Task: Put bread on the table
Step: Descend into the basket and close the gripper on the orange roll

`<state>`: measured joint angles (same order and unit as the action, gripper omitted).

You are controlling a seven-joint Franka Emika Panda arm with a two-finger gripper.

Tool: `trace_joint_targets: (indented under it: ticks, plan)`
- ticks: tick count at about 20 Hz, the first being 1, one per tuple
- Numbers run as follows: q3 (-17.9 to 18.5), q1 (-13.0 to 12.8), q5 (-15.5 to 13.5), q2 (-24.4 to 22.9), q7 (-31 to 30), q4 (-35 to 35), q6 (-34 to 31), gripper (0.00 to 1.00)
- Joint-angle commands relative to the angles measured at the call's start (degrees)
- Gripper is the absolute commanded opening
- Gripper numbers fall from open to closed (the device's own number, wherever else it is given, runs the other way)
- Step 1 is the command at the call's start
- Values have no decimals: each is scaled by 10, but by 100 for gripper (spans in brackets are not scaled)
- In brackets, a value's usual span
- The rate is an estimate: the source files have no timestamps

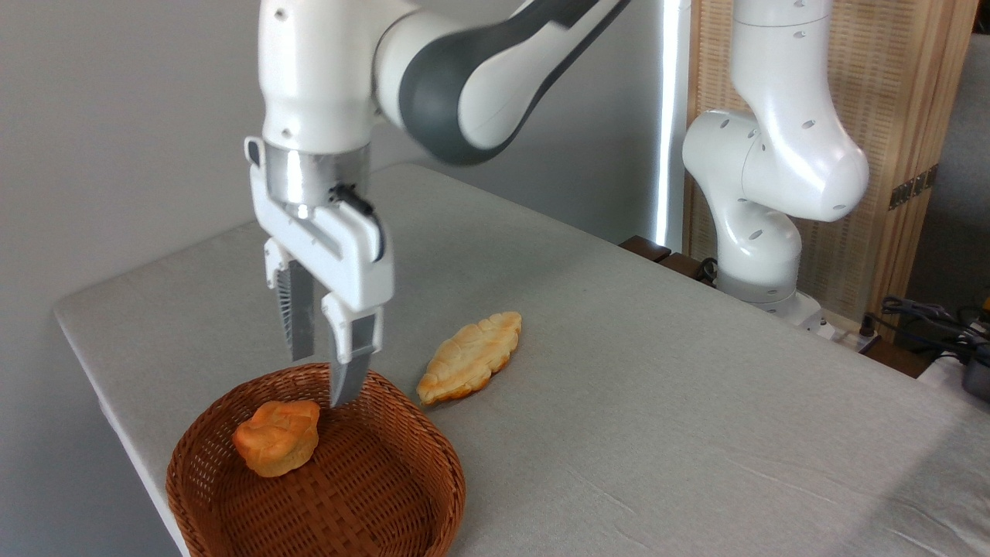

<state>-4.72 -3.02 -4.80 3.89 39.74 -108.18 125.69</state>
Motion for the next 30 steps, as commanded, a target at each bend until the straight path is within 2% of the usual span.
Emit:
trace_joint_targets:
  ticks: [1,6,11,22,30]
  plan:
    - [-9,1,-7,35,12,15,45,100]
    - [-15,1,-5,51,14,15,81,100]
    - [-16,1,-5,86,13,15,126,100]
    - [-24,1,-13,86,8,15,123,100]
    - [-26,1,-7,89,13,12,122,100]
